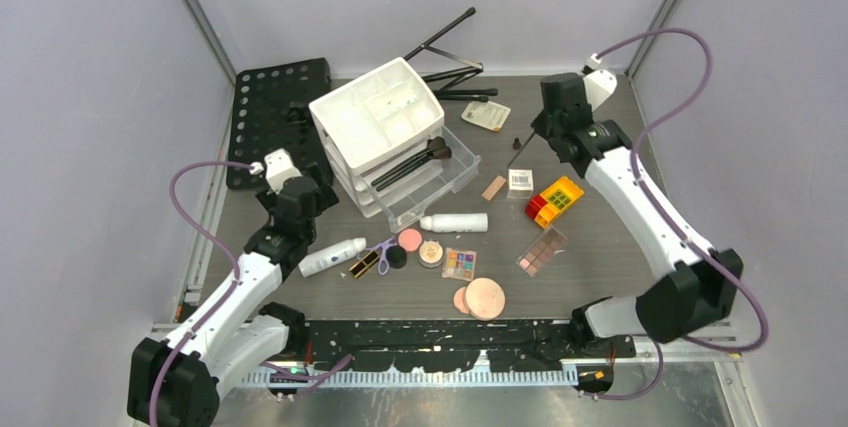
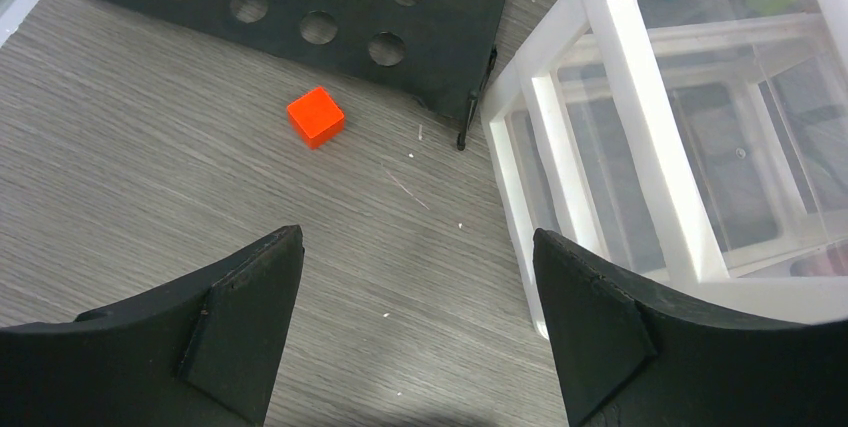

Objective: Organize the makeup
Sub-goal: Pick up the makeup tool from the center of the board, then place the makeup tool in the drawer.

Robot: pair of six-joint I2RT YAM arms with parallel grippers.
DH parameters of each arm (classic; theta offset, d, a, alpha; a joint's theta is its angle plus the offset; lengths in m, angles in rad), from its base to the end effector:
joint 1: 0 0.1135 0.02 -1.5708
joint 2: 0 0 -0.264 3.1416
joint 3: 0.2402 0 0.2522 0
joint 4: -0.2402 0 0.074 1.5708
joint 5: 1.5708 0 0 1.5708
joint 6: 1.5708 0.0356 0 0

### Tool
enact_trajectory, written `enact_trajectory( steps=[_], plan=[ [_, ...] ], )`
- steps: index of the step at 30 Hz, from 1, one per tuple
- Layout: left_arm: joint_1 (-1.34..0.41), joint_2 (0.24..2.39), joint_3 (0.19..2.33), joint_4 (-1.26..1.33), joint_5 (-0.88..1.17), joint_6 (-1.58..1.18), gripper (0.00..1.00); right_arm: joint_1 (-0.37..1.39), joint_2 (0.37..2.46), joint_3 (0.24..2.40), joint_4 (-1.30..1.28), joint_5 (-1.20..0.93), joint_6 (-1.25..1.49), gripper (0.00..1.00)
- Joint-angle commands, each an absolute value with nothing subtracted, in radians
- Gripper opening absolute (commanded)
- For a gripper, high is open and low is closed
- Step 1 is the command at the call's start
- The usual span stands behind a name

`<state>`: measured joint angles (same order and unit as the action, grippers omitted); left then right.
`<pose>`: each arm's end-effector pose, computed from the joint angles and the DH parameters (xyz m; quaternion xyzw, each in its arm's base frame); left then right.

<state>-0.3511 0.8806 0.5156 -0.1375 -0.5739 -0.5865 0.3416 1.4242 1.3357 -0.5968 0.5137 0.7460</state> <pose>0.1881 -0.0483 0.2356 -0.2400 0.8029 -0.0033 0.5457 0.2999 0.0880 0.3463 0.2821 0.8343 0.0180 0.4734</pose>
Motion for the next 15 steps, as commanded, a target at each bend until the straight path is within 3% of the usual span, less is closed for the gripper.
enact_trajectory(
  steps=[1, 6, 15],
  plan=[
    [-0.348, 0.874, 0.538, -0.087, -0.584, -0.579, 0.87, 0.378, 1.283, 1.331, -0.572, 0.475, 0.825, 0.07],
    [-0.348, 0.872, 0.538, -0.087, -0.582, -0.578, 0.87, 0.512, 1.225, 1.255, -0.468, 0.466, 0.973, 0.07],
    [-0.348, 0.869, 0.533, -0.089, -0.574, -0.583, 0.87, 0.788, 1.299, 1.137, -0.191, 0.674, 1.205, 0.06]
  ],
)
